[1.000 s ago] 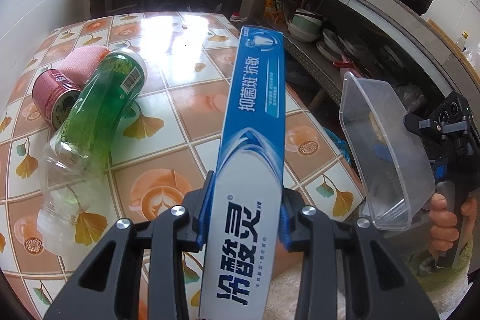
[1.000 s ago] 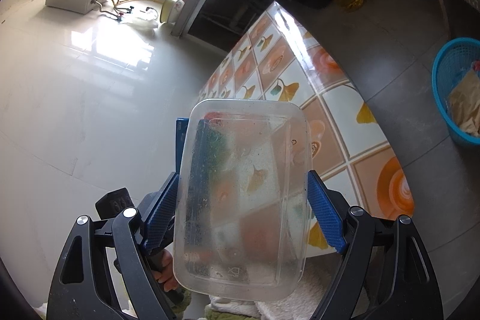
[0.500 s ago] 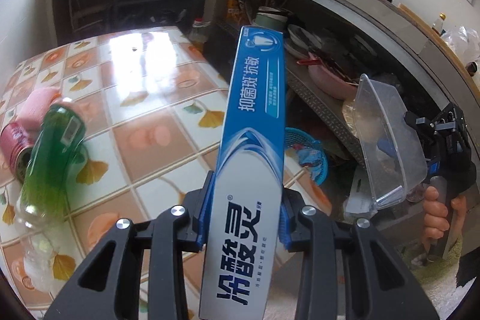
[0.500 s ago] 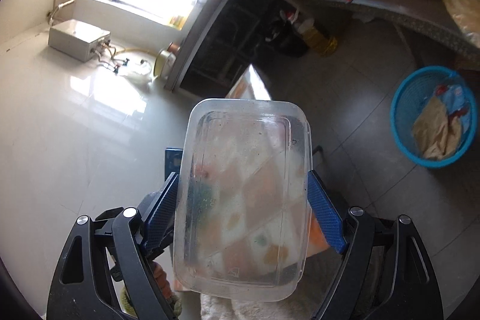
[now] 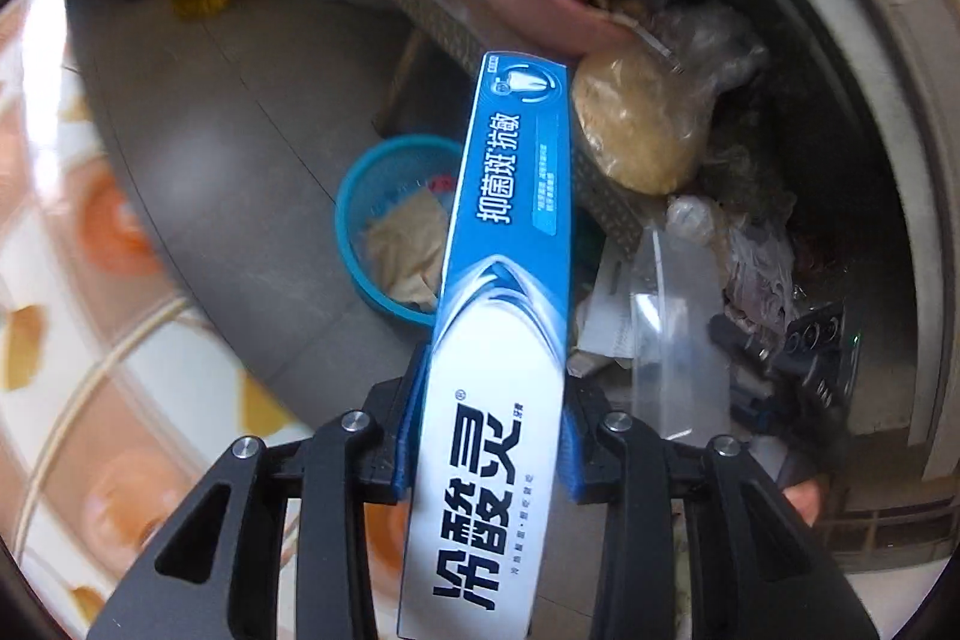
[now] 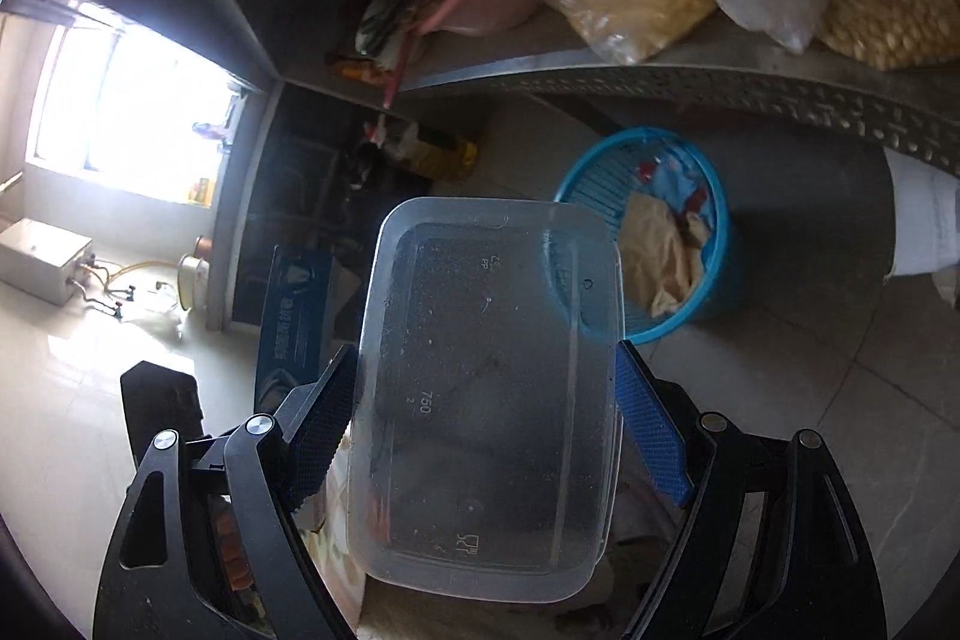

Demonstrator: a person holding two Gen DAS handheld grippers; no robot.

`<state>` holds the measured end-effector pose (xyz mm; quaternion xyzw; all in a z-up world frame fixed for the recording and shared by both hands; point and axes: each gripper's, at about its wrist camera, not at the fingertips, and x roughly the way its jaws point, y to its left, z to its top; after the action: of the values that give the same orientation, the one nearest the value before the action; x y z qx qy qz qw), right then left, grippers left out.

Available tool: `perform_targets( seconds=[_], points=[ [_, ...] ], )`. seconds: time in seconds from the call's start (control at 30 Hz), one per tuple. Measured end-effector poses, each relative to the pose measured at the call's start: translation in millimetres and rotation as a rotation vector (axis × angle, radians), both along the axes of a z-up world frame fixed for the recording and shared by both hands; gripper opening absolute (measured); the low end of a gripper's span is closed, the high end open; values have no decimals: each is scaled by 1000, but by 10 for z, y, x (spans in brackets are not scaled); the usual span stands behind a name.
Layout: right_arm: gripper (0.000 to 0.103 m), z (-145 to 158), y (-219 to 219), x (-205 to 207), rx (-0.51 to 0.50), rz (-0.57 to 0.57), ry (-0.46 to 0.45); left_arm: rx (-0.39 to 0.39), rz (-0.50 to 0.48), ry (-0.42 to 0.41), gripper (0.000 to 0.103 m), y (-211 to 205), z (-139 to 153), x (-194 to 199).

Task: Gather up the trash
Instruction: 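Open both grippers over the blue basket, dropping both boxes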

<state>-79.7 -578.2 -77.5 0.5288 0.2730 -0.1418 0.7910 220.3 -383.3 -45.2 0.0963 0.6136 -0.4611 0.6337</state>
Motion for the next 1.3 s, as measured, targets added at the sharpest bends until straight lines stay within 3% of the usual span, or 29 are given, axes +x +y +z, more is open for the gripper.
perform_targets(
  seconds=[0.13, 0.23, 0.3, 0.33, 0.4, 0.5, 0.57, 0.63, 0.83, 1.07, 1.3],
  points=[
    [78, -258, -195, 198, 19, -15, 69, 92, -12, -4, 35, -467, -302, 74],
    [78, -336, -363, 515, -18, -17, 125, 107, 0, -31, 35, -793, -375, 208],
    [80, -373, -461, 768, -52, -6, 141, 77, 8, -46, 56, -943, -415, 297],
    [81, -414, -515, 892, -72, -16, 163, 70, 18, -58, 79, -966, -434, 325],
    [82, -540, -607, 1173, -140, -17, 222, 82, 72, -124, 83, -1026, -438, 394],
    [83, -822, -671, 1444, -213, -10, 336, 71, 109, -97, 83, -933, -437, 439],
    [83, -980, -679, 1451, -220, -22, 386, 69, 121, -101, 83, -772, -401, 467],
    [83, -1046, -643, 1368, -204, -37, 372, 56, 130, -130, 83, -610, -304, 455],
    [83, -981, -399, 1082, -262, -39, 369, -17, 148, -175, 83, -68, 61, 392],
    [83, -738, 39, 806, -374, 18, 384, -128, 159, -242, 84, 537, 449, 87],
    [85, -140, 585, 809, -578, 147, 345, -212, 190, -341, 88, 1285, 834, -186]
  ],
)
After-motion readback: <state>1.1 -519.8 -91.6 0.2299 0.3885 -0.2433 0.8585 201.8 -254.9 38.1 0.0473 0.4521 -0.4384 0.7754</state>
